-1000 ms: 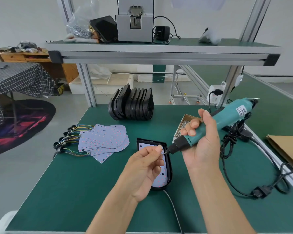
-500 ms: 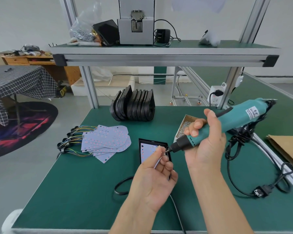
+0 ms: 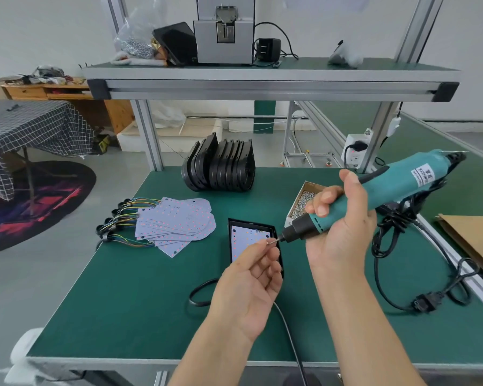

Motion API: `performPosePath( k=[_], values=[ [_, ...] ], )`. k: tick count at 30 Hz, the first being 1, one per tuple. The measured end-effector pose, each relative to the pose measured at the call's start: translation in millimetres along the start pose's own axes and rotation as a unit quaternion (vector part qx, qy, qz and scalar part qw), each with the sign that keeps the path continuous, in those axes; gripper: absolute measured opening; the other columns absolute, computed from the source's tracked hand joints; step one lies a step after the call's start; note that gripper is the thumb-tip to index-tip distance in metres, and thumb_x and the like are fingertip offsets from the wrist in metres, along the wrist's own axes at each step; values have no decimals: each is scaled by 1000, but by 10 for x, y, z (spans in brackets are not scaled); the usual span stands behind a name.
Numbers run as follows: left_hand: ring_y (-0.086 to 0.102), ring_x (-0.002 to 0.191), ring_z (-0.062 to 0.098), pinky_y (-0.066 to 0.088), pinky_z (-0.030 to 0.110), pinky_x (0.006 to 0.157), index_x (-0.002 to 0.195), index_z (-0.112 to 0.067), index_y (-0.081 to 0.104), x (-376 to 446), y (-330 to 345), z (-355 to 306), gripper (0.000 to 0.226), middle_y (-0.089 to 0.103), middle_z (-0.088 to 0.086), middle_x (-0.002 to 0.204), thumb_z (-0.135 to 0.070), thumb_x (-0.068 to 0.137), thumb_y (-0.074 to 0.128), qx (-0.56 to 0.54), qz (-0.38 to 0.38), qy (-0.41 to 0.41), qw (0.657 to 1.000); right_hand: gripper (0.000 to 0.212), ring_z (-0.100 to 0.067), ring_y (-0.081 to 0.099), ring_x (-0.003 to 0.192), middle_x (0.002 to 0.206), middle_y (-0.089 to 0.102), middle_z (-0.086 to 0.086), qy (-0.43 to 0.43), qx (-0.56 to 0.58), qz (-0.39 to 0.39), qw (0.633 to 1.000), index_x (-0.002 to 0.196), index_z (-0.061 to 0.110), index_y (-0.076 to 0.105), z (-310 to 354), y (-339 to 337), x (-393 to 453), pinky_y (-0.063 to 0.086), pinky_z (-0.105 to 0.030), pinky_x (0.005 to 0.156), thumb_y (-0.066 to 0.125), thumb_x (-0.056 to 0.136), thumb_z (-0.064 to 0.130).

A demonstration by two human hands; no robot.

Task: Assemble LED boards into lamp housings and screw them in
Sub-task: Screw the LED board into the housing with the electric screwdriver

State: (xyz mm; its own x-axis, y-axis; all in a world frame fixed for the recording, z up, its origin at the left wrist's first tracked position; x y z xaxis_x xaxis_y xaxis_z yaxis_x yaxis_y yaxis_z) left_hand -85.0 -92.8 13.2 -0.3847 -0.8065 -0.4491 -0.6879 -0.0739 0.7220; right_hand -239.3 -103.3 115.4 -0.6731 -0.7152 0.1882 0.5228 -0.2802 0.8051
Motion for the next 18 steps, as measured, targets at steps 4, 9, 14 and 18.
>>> performPosePath(
  k=[4, 9, 14, 18],
  values=[
    [64, 56, 11, 56, 20, 53, 79, -9, 83, -19, 2, 1, 19, 72, 5, 80, -16, 91, 71, -7, -11, 9, 1000, 7, -16, 40, 50, 61, 50, -2, -7, -7, 6, 1000, 93, 16, 60, 21, 12, -8, 40, -30, 55, 63, 99, 17],
    [63, 57, 12, 56, 20, 54, 78, -10, 82, -25, -10, 25, 16, 72, 6, 81, -15, 90, 73, -9, -22, 20, 1000, 7, -16, 39, 50, 60, 49, -2, -13, -7, 6, 1000, 93, 15, 59, 24, -4, -12, 41, -29, 55, 63, 99, 18],
    [64, 57, 12, 57, 20, 54, 80, -7, 82, -30, -38, 61, 13, 72, 8, 80, -12, 88, 73, -16, -30, 34, 999, 8, -16, 39, 49, 60, 49, -1, -14, -13, 5, 1000, 91, 17, 61, 2, -41, -35, 41, -29, 56, 62, 98, 19],
    [63, 59, 13, 57, 20, 56, 89, -2, 79, 0, -74, 64, 15, 70, 9, 79, -12, 94, 69, -13, -33, 59, 998, 11, -15, 40, 49, 59, 50, 0, -10, -14, 8, 1000, 88, 18, 61, -12, -62, -41, 41, -28, 55, 62, 99, 18]
  ],
)
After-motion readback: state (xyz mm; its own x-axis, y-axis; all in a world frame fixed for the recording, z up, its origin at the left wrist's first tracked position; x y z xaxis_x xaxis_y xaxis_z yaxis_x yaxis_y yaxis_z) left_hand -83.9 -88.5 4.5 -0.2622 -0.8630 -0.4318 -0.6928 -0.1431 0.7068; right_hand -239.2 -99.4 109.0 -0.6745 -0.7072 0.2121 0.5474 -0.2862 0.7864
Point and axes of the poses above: each hand's wrist, its own x-axis towards the middle knuckle, its own y-axis out of the palm, z = x × y, the point moved 9 cm from there along x, towards the middle knuckle
